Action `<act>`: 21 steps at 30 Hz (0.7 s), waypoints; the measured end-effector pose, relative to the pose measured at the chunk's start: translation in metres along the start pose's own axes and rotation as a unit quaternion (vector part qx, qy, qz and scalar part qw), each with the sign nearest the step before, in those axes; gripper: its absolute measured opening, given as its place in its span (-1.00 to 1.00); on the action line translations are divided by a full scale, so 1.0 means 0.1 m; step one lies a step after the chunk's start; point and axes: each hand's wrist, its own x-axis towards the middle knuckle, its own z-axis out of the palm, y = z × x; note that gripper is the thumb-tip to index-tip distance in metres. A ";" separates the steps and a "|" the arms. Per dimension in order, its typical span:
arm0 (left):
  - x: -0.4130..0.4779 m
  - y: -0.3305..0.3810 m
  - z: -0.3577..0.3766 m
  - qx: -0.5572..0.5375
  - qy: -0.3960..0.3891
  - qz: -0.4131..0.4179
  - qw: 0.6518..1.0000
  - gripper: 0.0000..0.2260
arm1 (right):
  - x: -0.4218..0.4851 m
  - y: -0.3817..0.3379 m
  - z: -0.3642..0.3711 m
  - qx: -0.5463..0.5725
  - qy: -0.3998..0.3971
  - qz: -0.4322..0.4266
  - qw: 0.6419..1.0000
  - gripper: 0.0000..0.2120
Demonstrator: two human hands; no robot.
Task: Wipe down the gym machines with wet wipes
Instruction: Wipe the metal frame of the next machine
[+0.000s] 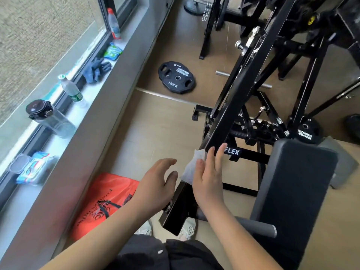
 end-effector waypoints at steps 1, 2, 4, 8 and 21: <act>0.02 0.04 0.01 0.012 0.000 0.014 1.000 -0.68 | 0.01 -0.03 0.04 0.020 0.011 0.022 0.999 -0.27; 0.04 0.07 0.02 0.020 -0.001 0.023 1.000 -0.67 | 0.01 -0.05 0.07 0.039 0.023 0.041 0.998 -0.23; 0.04 0.08 0.04 0.026 -0.002 0.031 0.999 -0.67 | 0.02 -0.10 0.11 0.074 0.033 0.075 0.994 -0.21; 0.02 0.08 0.03 0.039 0.005 0.009 0.999 -0.67 | 0.33 -0.12 0.07 0.076 0.026 0.108 0.991 -0.29; 0.09 0.25 0.15 0.007 0.026 -0.052 0.998 -0.67 | 0.39 -0.06 -0.13 0.104 0.055 0.196 0.974 -0.11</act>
